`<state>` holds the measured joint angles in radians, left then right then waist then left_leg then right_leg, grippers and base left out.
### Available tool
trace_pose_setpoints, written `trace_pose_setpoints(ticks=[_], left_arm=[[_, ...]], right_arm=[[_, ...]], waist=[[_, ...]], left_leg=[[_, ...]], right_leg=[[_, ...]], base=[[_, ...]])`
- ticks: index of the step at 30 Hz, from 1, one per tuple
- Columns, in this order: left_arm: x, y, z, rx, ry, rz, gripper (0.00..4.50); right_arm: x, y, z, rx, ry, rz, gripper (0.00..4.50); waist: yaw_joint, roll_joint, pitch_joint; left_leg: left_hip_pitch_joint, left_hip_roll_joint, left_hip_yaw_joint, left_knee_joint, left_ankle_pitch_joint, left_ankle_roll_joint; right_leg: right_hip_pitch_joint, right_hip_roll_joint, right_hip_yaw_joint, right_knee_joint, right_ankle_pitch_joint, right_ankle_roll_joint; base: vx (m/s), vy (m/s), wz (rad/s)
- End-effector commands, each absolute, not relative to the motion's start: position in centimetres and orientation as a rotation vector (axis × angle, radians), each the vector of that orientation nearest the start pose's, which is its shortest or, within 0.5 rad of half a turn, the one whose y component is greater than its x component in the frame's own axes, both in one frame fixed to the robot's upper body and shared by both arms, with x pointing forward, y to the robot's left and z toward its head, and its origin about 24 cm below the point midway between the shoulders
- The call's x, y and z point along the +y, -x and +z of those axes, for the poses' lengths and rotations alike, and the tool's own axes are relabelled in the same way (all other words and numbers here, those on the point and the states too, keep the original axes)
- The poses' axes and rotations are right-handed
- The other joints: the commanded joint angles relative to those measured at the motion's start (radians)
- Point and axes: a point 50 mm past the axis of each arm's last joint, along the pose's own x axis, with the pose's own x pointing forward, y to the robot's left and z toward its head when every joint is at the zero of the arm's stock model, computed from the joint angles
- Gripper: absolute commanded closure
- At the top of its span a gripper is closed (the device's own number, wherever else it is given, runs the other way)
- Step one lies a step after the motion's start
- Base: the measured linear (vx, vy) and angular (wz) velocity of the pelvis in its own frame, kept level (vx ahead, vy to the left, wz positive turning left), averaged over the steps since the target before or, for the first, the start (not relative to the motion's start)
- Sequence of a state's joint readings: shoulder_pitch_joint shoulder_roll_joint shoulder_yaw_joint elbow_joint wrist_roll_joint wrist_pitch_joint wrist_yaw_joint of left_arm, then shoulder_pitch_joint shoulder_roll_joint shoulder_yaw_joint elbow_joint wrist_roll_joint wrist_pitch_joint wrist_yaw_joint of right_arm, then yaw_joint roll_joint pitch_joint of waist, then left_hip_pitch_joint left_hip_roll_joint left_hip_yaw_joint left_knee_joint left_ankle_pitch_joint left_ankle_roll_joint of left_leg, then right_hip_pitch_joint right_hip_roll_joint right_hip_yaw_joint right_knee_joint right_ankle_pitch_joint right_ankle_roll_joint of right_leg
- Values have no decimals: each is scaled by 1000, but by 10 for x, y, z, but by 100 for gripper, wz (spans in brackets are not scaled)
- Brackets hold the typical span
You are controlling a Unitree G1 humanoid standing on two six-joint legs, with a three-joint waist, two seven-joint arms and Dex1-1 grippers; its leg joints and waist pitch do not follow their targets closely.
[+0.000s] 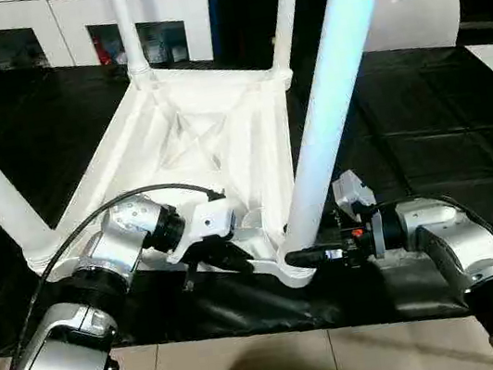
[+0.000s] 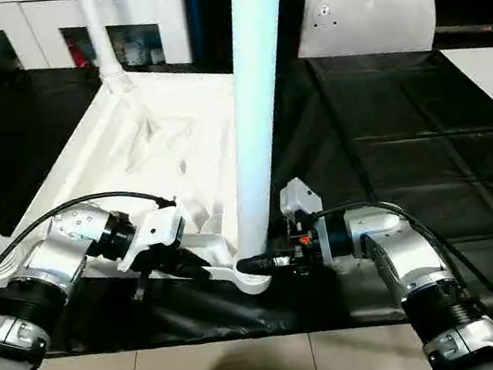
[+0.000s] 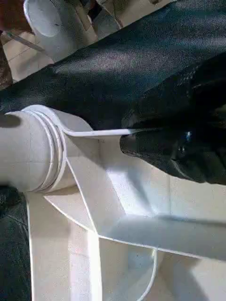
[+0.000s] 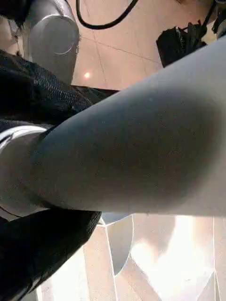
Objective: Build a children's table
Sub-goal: Rotate leg to tighten
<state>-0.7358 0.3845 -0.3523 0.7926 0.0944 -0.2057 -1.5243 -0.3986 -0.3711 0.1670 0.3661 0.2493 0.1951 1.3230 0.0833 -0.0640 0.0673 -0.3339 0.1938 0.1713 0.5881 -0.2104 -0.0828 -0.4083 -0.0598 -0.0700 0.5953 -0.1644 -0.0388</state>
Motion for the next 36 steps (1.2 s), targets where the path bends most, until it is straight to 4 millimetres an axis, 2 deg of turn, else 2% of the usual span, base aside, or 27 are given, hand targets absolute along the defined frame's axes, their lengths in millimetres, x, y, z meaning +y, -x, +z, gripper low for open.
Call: trace_pose_setpoints(ticks=[1, 6, 8, 9, 11, 12, 13, 14, 15, 16, 17, 18, 19, 20, 21, 23, 24, 25, 26, 27, 28, 30, 32, 34, 36], left_arm=[[123, -314, 63, 470, -675, -1812, 450], [120, -317, 64, 454, -625, -1751, 450], [116, -322, 65, 446, -607, -1680, 450], [115, -323, 65, 445, -602, -1658, 450], [104, -329, 66, 431, -535, -1555, 450], [98, -331, 67, 422, -505, -1522, 450], [90, -334, 68, 412, -484, -1476, 450], [87, -335, 68, 408, -478, -1456, 450], [76, -338, 68, 402, -440, -1397, 450], [70, -339, 68, 395, -419, -1359, 450], [64, -342, 69, 388, -402, -1307, 450], [58, -344, 69, 385, -386, -1262, 450], [54, -346, 70, 383, -373, -1224, 450], [53, -346, 70, 383, -367, -1210, 450], [46, -349, 72, 373, -344, -1145, 450], [43, -350, 74, 371, -334, -1121, 450], [39, -351, 76, 360, -332, -1089, 450], [34, -350, 78, 354, -341, -1082, 450], [34, -350, 78, 354, -341, -1082, 450], [34, -349, 78, 357, -347, -1078, 450], [34, -349, 78, 358, -349, -1079, 450], [44, -349, 77, 361, -386, -1105, 450], [46, -348, 76, 364, -390, -1108, 450], [56, -346, 75, 367, -404, -1144, 450], [66, -344, 73, 380, -413, -1170, 450]], right_arm=[[-140, -283, 58, 302, 6, 1434, 234], [-135, -277, 54, 333, -36, 1397, 243], [-128, -275, 50, 349, -25, 1345, 243], [-125, -275, 48, 350, -17, 1320, 243], [-110, -282, 43, 354, -24, 1156, 244], [-104, -284, 41, 359, -35, 1093, 245], [-95, -289, 40, 361, -65, 1011, 246], [-90, -291, 39, 363, -81, 975, 246], [-78, -296, 39, 363, -119, 892, 247], [-72, -299, 39, 364, -130, 849, 248], [-64, -302, 39, 366, -142, 802, 248], [-58, -305, 40, 366, -153, 758, 249], [-53, -308, 41, 367, -161, 723, 249], [-51, -309, 41, 367, -164, 710, 249], [-42, -312, 44, 362, -174, 676, 249], [-38, -314, 45, 361, -182, 646, 249], [-33, -316, 48, 349, -194, 626, 249], [-29, -318, 53, 317, -206, 629, 249], [-29, -318, 53, 317, -206, 629, 215], [-28, -320, 56, 300, -213, 628, 215], [-28, -320, 56, 298, -216, 628, 192], [-38, -321, 59, 254, -219, 654, 175], [-41, -321, 59, 246, -211, 657, 169], [-55, -320, 58, 218, -197, 665, 130], [-70, -319, 58, 196, -175, 679, 125]], waist=[[-3, -1, -74], [0, 1, -73], [0, 1, -70], [-3, 1, -66], [-8, 4, -63], [-14, 2, -58], [-25, 0, -56], [-30, 0, -57], [-45, -1, -57], [-57, 2, -58], [-62, 9, -59], [-73, 8, -62], [-80, 12, -62], [-84, 12, -62], [-86, 14, -62], [-87, 10, -61], [-89, 9, -62], [-91, 12, -63], [-91, 14, -63], [-90, 11, -66], [-91, 11, -66], [-87, 13, -70], [-86, 10, -74], [-84, 8, -73], [-79, 7, -75]], left_leg=[[-7, 41, 0, -61, -81, 64], [-5, 42, 0, -62, -78, 59], [-5, 40, -1, -64, -97, 50], [-2, 40, -2, -66, -124, 39], [0, 36, -5, -69, -157, 21], [6, 31, -7, -70, -192, 4], [3, 24, -12, -69, -216, -10], [3, 23, -14, -68, -222, -16], [-1, 21, -19, -68, -240, -18], [0, 22, -22, -67, -255, -18], [2, 24, -24, -68, -263, -17], [-3, 26, -29, -71, -273, -9], [1, 27, -27, -71, -282, -1], [4, 28, -27, -72, -287, 2], [6, 28, -26, -72, -293, 14], [8, 28, -22, -73, -293, 26], [9, 29, -21, -73, -297, 27], [5, 33, -23, -77, -300, 26], [6, 34, -23, -77, -305, 26], [5, 34, -21, -78, -296, 29], [2, 34, -20, -78, -287, 32], [-1, 34, -15, -77, -237, 45], [-6, 32, -12, -73, -205, 57], [-5, 32, -9, -72, -198, 68], [-11, 30, -8, -70, -181, 75]], right_leg=[[62, -83, 52, -60, -243, -187], [61, -81, 52, -61, -244, -179], [59, -82, 52, -66, -279, -168], [56, -83, 51, -73, -338, -153], [53, -85, 51, -85, -436, -121], [46, -83, 47, -97, -531, -90], [46, -84, 39, -109, -627, -49], [45, -85, 36, -114, -658, -33], [46, -85, 28, -122, -696, -11], [45, -87, 23, -126, -700, -8], [46, -88, 20, -128, -692, -12], [52, -87, 14, -131, -655, -23], [48, -87, 14, -131, -621, -39], [47, -88, 12, -132, -606, -47], [50, -88, 9, -132, -575, -61], [47, -87, 8, -132, -538, -77], [45, -89, 11, -126, -524, -90], [49, -92, 12, -122, -500, -99], [48, -92, 13, -121, -485, -103], [50, -91, 17, -115, -439, -115], [52, -91, 20, -112, -415, -123], [57, -93, 27, -102, -335, -150], [61, -93, 28, -96, -304, -163], [58, -91, 27, -98, -327, -166], [63, -93, 26, -100, -349, -153]], base=[[0, 0, 0], [0, 0, 0], [0, 0, 0], [0, 0, 0], [0, 0, 0], [0, 0, 0], [-58, -5, -4], [-66, 10, -10], [-66, 10, -10], [-63, 30, -12], [0, 0, 0], [0, 0, 0], [0, 0, 0], [0, 0, 0], [0, 0, 0], [0, 0, 0], [0, 0, 0], [0, 0, 0], [0, 0, 0], [0, 0, 0], [0, 0, 0], [0, 0, 0], [0, 0, 0], [0, 0, 0], [0, 0, 0]])
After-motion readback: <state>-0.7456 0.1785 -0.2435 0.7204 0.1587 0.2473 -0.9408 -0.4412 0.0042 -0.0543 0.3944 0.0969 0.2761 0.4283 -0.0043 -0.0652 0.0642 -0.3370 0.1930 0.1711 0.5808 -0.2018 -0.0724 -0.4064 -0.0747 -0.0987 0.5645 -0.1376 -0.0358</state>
